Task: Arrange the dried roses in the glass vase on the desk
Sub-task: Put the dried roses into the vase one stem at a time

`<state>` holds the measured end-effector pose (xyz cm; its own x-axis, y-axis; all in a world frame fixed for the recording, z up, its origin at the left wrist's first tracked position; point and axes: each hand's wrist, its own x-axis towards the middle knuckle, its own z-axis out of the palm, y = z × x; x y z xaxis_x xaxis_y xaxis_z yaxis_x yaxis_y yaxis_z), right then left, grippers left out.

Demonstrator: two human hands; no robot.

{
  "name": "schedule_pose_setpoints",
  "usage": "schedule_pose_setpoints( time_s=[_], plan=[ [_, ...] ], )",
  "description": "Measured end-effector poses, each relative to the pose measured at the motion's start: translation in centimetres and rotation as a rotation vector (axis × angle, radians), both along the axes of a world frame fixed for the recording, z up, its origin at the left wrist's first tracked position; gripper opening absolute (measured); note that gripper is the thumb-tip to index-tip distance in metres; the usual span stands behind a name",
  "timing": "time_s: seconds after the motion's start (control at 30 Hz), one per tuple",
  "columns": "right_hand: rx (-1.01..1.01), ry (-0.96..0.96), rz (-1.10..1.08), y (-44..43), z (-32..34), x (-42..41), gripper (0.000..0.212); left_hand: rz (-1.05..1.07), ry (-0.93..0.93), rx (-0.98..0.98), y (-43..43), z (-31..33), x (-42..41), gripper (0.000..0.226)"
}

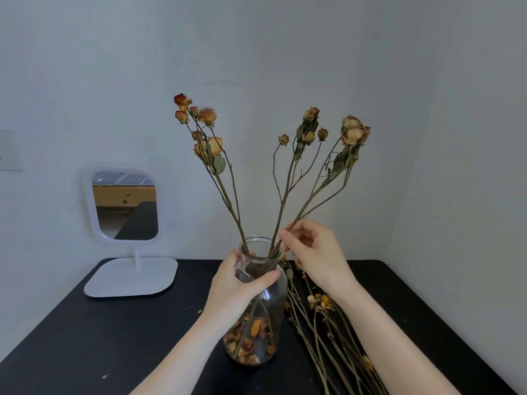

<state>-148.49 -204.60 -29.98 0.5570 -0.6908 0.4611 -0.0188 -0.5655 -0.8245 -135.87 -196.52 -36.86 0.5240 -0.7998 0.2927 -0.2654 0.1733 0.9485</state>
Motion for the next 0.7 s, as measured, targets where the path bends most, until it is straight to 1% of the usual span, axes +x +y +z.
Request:
schedule_pose_setpoints(
  time_s=[0.2, 0.3, 0.4, 0.47, 0.53, 0.57, 0.63, 0.67, 0.7],
  plan=[
    [-0.033, 0.006, -0.041, 0.1, -0.3, 0.0, 0.01, 0.016, -0.007, 0.012, -0.2, -0.2, 0.1, 0.064],
    [0.016, -0.006, -0.036, 0.3, -0.2, 0.1, 0.009, 0.005, -0.017, 0.0, 0.1, 0.1, -0.1, 0.062],
    [0.076, -0.014, -0.023, 0.4, 0.0, -0.1, 0.005, -0.008, -0.028, 0.033, 0.5, 0.5, -0.3, 0.059],
    [0.106, -0.02, -0.001, 0.5, -0.2, -0.7, 0.009, 0.013, -0.034, 0.035, 1.4, 0.2, -0.5, 0.069],
    [0.125, 0.001, 0.0, 0.3, -0.7, -1.7, 0.015, 0.091, -0.019, 0.013, 2.9, -0.9, -0.9, 0.082],
    [0.133, 0.02, -0.012, 0.1, -1.0, -2.4, 0.016, 0.172, -0.024, -0.002, 3.8, -1.5, -1.2, 0.081],
    [0.155, 0.067, -0.066, -0.5, -1.8, -3.8, 0.015, 0.328, -0.086, -0.061, 5.7, -2.7, -2.3, 0.061],
    [0.172, 0.091, -0.107, -1.0, -2.3, -4.5, 0.015, 0.356, -0.154, -0.093, 6.5, -3.2, -2.9, 0.048],
    [0.194, 0.113, -0.153, -1.6, -2.9, -5.4, 0.015, 0.343, -0.224, -0.111, 7.1, -3.7, -3.8, 0.042]
  ],
)
